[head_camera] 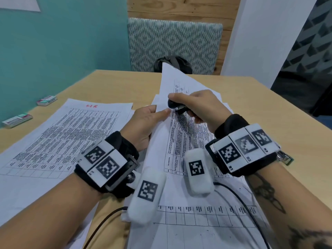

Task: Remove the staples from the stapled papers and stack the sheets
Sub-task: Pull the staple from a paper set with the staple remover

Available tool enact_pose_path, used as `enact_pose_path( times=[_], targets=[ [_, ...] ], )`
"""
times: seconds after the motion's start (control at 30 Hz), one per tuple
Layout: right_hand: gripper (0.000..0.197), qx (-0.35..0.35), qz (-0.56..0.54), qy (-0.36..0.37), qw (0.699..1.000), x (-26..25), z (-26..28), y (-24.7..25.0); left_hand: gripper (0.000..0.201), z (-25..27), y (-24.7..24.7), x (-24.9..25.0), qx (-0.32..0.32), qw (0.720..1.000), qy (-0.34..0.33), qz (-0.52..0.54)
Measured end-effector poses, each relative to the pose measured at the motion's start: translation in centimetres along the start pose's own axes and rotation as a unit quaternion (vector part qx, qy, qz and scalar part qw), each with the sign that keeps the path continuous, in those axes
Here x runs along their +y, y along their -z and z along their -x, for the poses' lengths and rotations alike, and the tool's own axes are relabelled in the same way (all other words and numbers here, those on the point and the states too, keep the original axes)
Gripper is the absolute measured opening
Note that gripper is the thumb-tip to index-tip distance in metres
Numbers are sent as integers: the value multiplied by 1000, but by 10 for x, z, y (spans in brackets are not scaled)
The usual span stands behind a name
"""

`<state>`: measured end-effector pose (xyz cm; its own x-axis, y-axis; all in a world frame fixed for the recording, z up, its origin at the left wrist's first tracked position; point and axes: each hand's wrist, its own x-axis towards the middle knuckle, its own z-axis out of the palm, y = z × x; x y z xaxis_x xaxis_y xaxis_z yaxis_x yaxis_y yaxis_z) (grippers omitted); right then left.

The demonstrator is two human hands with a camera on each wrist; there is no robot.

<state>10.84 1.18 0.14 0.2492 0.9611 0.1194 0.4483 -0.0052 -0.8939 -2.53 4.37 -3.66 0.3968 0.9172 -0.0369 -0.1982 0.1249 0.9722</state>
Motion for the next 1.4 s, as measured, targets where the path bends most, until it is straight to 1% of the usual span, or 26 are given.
enact_pose_path(
  times=[0.1, 0.2, 0.23, 0.3, 0.33, 0.4, 0.43, 0.53, 0.6, 0.77, 0.9, 0.97, 1.03, 1.17, 1.2, 1.3, 1.37, 1.4],
  targets=[
    [34, 2, 23, 11, 1000, 0, -5, -1, 12, 1, 0, 0, 0, 1000, -5, 16],
    [37, 9, 19, 13, 1000, 5, -5, -3, 12, 2, 1, -1, 0, 1000, -8, 17],
    [40, 12, 16, 14, 1000, 6, -5, -3, 12, 2, 1, -2, 0, 1000, -8, 13],
    [61, 13, 16, 22, 1000, 10, -7, -4, 14, 3, 1, -2, 2, 1000, -9, 4],
    [68, 11, 17, 26, 999, 11, -7, -4, 15, 3, 0, -2, 3, 1000, -10, 0],
    [73, 11, 15, 36, 999, 12, -7, -4, 17, 4, 0, -1, 8, 1000, -12, -16],
    [72, 12, 9, 39, 999, 13, -6, -4, 17, 4, 0, -1, 10, 1000, -13, -24],
    [57, 12, 4, 40, 999, 12, -2, -3, 18, 4, 0, 0, 19, 999, -16, -44],
    [54, 15, 4, 40, 999, 11, -1, -3, 18, 5, -1, 0, 23, 999, -15, -47],
    [64, 14, 19, 47, 999, 10, 1, -5, 16, 5, 1, 1, 32, 998, -24, -48],
    [63, 7, 23, 51, 998, 9, 1, -5, 17, 6, 0, 0, 27, 998, -23, -42],
    [56, -4, 25, 44, 999, 9, 2, -3, 17, 6, 0, 0, 28, 998, -20, -43],
    [41, -8, 29, 33, 999, 10, 3, -2, 18, 6, 0, 0, 27, 998, -22, -56],
    [35, -17, 34, 31, 999, 8, 4, -2, 19, 8, -1, 2, 37, 996, -20, -81],
    [34, -17, 35, 30, 999, 7, 5, -3, 23, 10, -2, 3, 41, 995, -21, -87],
    [32, -8, 26, 28, 999, 6, 4, -1, 46, 16, -6, 6, 32, 996, -25, -85],
    [31, -17, 2, 15, 1000, 7, 5, 0, 53, 17, -7, 7, 24, 996, -30, -84],
    [33, -22, -10, 5, 1000, 7, 5, 1, 55, 17, -7, 7, 22, 996, -29, -87]
  ],
)
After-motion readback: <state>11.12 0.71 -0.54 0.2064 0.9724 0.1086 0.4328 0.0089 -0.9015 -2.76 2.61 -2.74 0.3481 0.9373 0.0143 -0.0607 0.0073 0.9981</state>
